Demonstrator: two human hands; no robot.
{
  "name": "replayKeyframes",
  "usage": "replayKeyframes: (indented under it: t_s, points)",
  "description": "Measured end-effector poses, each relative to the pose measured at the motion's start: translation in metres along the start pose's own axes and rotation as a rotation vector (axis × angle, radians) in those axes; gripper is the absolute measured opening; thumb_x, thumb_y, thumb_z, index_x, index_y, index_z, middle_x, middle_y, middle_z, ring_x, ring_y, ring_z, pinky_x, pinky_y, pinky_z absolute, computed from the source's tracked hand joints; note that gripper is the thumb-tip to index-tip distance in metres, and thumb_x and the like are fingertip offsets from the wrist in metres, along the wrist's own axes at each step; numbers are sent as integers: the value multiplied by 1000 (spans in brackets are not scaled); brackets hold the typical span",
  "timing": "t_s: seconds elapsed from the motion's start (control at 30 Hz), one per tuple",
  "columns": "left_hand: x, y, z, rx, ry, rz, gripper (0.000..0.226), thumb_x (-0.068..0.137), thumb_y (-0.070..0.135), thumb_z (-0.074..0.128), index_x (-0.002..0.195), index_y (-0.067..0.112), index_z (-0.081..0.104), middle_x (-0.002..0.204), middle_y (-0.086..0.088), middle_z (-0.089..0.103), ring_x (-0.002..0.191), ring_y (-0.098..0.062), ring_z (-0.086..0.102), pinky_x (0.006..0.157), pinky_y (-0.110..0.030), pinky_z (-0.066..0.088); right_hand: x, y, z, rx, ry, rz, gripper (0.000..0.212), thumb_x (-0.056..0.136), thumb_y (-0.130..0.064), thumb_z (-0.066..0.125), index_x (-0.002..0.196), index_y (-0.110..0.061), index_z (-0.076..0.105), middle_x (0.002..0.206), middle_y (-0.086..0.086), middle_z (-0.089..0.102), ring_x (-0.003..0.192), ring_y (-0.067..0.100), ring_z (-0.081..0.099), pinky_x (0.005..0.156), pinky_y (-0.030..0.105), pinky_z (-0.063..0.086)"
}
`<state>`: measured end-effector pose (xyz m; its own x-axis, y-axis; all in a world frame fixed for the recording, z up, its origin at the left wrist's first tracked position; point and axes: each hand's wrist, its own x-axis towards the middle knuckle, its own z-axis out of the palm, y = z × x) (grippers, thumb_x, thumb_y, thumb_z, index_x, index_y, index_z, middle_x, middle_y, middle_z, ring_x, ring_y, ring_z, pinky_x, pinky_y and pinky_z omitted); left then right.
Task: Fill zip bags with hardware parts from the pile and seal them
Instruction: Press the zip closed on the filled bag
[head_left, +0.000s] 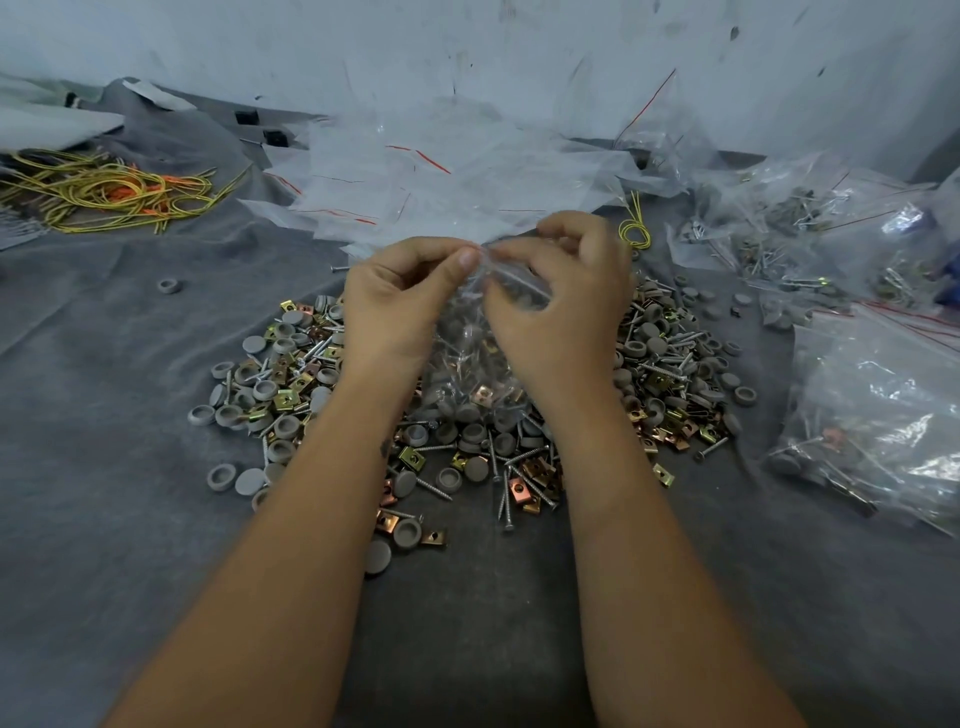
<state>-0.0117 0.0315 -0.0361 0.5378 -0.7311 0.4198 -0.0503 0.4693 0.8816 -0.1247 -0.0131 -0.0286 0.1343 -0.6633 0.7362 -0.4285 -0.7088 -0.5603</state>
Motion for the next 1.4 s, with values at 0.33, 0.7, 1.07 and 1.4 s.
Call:
replayKeyframes:
  t_s: [0.33, 0.7, 1.07, 1.4]
  points:
    - [-3, 1, 5, 118, -3, 18, 5, 86, 3, 71, 87, 8, 70, 81, -1, 71, 77, -15, 64, 72, -23, 54, 2, 7, 3, -49, -60, -4, 7, 80, -37, 74, 84, -31, 74, 98, -17, 58, 103, 7, 40, 88, 27, 19]
    - [0, 0, 1, 140, 181, 25, 13, 86, 11, 72, 80, 22, 70, 67, 16, 68, 67, 4, 60, 66, -14, 47, 4, 11, -1, 4, -71, 121, 8, 75, -36, 78, 79, -31, 74, 107, -16, 48, 112, 16, 43, 98, 36, 20]
    - [3, -3, -7, 148, 299, 25, 10, 89, 18, 72, 80, 22, 69, 69, 9, 63, 67, -2, 55, 67, -17, 48, 4, 12, -8, 39, -27, 205, 13, 75, -35, 79, 71, -36, 67, 103, -19, 43, 106, 11, 43, 98, 31, 15]
    - [3, -3, -8, 4, 360, -44, 6, 92, 15, 67, 91, 10, 69, 67, 4, 59, 59, -3, 50, 60, -17, 44, 3, 5, -5, 216, -20, 221, 10, 86, -12, 70, 95, -12, 76, 87, -11, 64, 97, 18, 61, 93, 47, 47]
